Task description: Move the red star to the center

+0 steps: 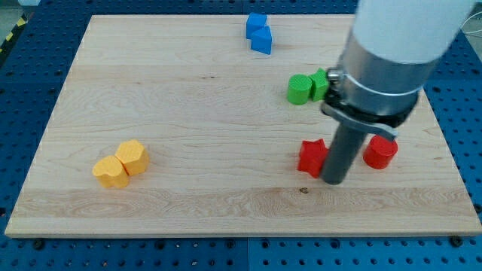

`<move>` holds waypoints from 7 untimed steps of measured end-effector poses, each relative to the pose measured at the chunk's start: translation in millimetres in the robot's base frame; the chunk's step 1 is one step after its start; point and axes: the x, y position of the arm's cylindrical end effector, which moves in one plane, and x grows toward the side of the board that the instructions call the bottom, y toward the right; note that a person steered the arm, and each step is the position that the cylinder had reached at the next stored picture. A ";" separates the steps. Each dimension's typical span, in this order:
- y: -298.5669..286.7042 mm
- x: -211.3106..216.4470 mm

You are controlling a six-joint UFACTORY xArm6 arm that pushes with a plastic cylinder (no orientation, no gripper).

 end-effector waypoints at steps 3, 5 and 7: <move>-53.4 -55.4; -75.2 -48.3; -80.9 -75.6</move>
